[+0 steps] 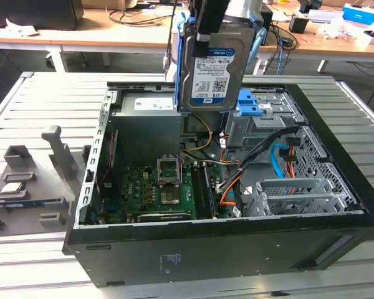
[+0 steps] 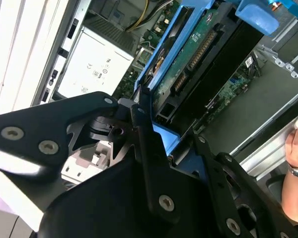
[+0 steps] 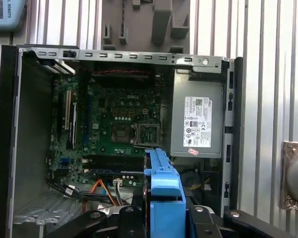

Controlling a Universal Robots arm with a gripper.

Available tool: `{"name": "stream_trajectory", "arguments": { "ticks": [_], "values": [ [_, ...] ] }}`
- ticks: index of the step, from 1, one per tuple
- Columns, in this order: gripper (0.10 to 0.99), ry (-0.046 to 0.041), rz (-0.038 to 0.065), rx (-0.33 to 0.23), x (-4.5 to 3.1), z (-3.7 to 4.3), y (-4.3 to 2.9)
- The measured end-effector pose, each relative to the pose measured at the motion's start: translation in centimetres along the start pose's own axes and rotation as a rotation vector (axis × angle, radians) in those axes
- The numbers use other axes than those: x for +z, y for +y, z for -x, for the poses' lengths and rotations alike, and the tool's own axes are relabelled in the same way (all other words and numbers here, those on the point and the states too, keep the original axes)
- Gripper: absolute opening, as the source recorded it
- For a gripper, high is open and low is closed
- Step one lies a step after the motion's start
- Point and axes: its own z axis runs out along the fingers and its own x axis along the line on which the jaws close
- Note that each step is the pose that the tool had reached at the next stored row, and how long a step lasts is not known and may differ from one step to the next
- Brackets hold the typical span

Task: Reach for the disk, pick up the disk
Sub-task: 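Pick up the disk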

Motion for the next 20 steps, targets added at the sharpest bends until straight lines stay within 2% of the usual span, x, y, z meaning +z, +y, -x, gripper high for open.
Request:
{"name": "stream_trajectory", "arguments": {
  "ticks": [16, 20],
  "values": [
    [0.369, 0.0019, 0.0, 0.0, 0.02, -3.08, 0.15],
    [0.369, 0.0032, 0.0, 0.0, 0.03, -4.29, 0.21]
  ]
}}
